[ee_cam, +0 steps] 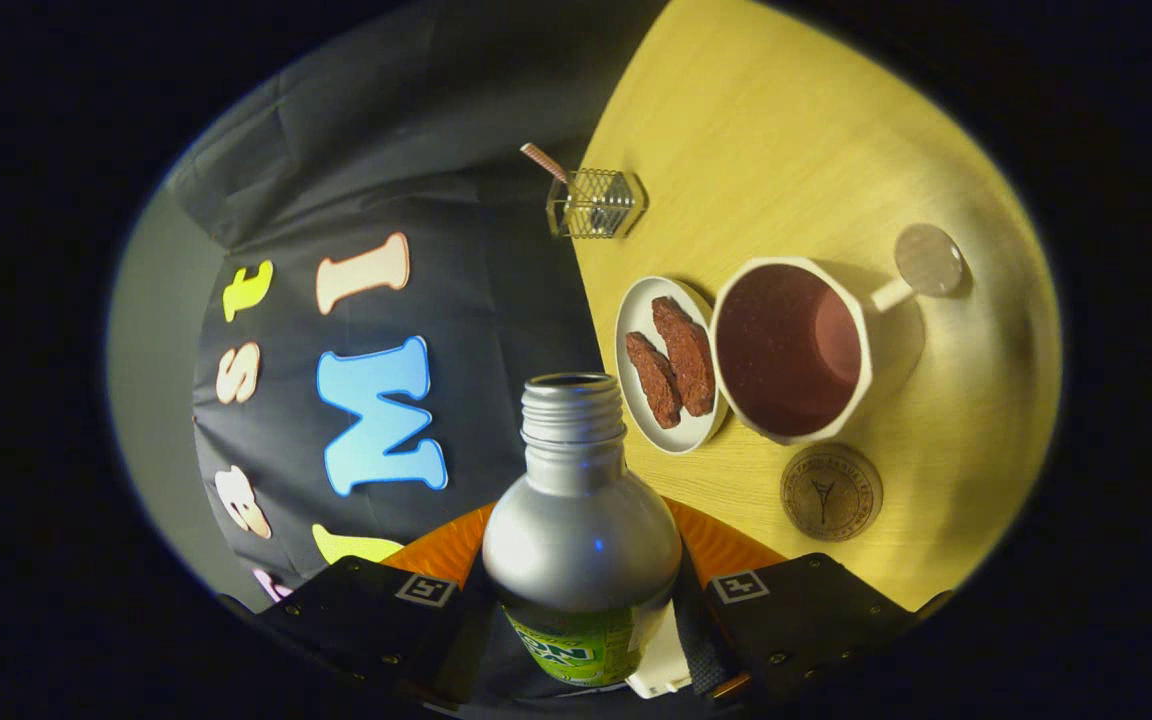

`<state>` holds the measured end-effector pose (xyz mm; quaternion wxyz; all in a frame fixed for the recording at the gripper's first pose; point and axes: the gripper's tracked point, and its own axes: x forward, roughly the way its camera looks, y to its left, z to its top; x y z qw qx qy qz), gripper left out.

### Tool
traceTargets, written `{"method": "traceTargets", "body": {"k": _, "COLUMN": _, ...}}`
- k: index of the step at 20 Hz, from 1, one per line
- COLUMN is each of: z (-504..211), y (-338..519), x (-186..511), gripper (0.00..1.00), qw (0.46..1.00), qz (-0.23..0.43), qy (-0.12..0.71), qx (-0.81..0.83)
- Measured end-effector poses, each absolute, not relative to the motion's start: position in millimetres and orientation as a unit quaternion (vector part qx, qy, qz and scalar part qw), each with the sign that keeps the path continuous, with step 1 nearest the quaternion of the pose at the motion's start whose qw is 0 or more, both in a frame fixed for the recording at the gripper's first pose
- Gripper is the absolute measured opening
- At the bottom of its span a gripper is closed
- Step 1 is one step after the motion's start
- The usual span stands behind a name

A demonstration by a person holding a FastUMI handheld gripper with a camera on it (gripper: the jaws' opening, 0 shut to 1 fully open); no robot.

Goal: Take the bottle from table, then pour the juice into the cup, finally place the bottle on the coaster

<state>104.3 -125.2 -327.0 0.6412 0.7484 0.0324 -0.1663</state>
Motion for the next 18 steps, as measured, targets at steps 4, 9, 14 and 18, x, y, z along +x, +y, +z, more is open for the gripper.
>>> {"method": "traceTargets", "body": {"k": 4, "z": -325.1, "y": -114.4, "x": 103.4, "gripper": 0.77, "qw": 0.74, "qz": -0.158, "qy": 0.078, "qx": 0.649}}
{"method": "traceTargets", "body": {"k": 9, "z": -309.1, "y": -104.7, "x": 96.4, "gripper": 0.78, "qw": 0.835, "qz": -0.152, "qy": 0.099, "qx": 0.519}}
{"method": "traceTargets", "body": {"k": 14, "z": -280.6, "y": -98.0, "x": 83.6, "gripper": 0.78, "qw": 0.905, "qz": -0.152, "qy": 0.078, "qx": 0.39}}
{"method": "traceTargets", "body": {"k": 18, "z": -260.8, "y": -94.6, "x": 77.4, "gripper": 0.78, "qw": 0.934, "qz": -0.155, "qy": 0.071, "qx": 0.314}}
